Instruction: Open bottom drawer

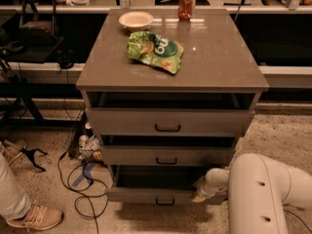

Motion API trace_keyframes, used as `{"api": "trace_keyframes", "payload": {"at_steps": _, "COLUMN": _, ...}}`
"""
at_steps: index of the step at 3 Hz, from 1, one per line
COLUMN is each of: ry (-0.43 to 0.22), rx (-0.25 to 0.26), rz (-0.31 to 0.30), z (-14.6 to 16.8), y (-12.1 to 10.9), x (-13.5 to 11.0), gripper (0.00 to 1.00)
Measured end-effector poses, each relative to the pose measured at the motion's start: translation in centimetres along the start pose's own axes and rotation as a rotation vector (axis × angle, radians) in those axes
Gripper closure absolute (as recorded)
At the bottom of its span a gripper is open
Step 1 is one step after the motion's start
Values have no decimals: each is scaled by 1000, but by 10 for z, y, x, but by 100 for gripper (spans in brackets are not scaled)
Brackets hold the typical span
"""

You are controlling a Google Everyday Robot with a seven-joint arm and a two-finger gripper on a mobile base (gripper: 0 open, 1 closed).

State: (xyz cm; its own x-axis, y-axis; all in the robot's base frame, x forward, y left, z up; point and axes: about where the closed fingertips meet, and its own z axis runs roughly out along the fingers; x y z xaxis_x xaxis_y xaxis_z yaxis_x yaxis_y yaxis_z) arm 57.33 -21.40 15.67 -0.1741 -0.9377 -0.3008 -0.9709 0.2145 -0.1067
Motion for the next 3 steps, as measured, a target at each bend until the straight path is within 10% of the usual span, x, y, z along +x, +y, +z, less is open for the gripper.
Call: {"api": "trace_keyframes", "payload": {"at_steps": 3, "ry": -1, "rx": -7, "rz": 0, "z": 3, "y": 4, "x": -1, "gripper": 13}}
